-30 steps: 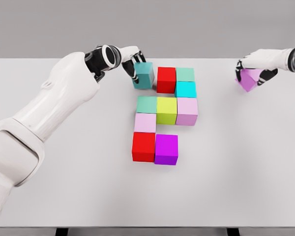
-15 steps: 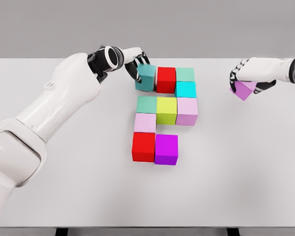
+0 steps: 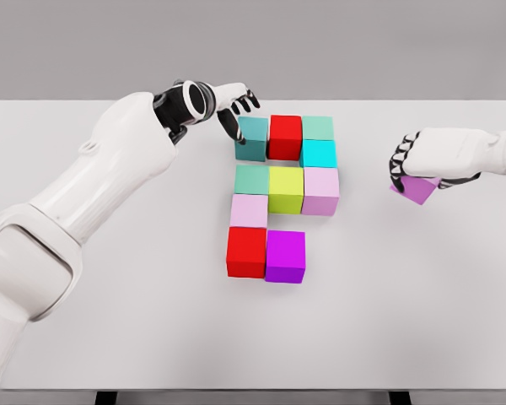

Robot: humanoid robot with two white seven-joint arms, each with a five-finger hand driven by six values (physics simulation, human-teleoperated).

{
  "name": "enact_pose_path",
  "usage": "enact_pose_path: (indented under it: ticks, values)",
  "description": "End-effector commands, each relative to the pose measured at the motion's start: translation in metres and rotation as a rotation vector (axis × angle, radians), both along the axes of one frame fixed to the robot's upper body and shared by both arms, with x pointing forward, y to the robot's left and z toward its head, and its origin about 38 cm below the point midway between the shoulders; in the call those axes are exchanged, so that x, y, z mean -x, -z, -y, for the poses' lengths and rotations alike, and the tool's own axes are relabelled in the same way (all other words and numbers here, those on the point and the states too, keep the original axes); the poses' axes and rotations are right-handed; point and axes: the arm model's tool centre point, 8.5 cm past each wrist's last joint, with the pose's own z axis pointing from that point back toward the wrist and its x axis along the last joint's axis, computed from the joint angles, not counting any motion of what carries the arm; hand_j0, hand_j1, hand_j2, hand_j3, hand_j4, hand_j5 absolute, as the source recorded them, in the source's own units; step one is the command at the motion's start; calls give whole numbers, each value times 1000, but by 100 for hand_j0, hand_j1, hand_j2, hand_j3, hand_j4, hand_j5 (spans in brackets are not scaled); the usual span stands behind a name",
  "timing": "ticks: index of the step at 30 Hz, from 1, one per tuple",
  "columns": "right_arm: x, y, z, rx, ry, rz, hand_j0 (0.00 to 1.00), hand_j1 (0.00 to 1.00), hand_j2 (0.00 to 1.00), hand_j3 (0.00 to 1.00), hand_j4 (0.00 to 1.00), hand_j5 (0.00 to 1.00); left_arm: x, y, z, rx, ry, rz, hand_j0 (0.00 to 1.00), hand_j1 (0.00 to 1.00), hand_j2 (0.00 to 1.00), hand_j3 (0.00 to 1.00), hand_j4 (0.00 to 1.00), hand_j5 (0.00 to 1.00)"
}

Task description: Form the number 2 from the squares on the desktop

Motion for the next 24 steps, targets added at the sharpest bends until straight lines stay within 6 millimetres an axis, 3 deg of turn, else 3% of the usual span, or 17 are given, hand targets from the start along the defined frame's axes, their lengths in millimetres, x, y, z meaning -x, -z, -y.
enact_pose_path:
  ticks: [1, 5, 11, 15, 24]
  values:
    - [12, -10, -10, -27, -46, 5, 47, 47, 47, 47, 47, 47, 0, 0, 0, -1, 1, 3, 84, 84, 84, 84, 84, 84]
    - [29, -8, -32, -32, -129, 3, 47, 47, 47, 47, 47, 47, 1, 1, 5, 2, 6, 4, 84, 84, 84, 84, 84, 84]
    - [38, 1, -41, -48, -158, -29, 47, 47, 47, 47, 47, 47, 0, 7, 3, -5, -10, -7, 84, 84, 84, 84, 84, 84]
    - [44, 23, -52, -43, -189, -90, 47, 47, 47, 47, 47, 47, -3, 5, 3, -4, -33, 49, 84, 84, 84, 84, 84, 84]
    - [45, 19, -56, -98, -196, -117, 46, 46, 46, 46, 46, 46, -1, 5, 9, 2, -22, 56, 84, 84, 84, 84, 84, 84]
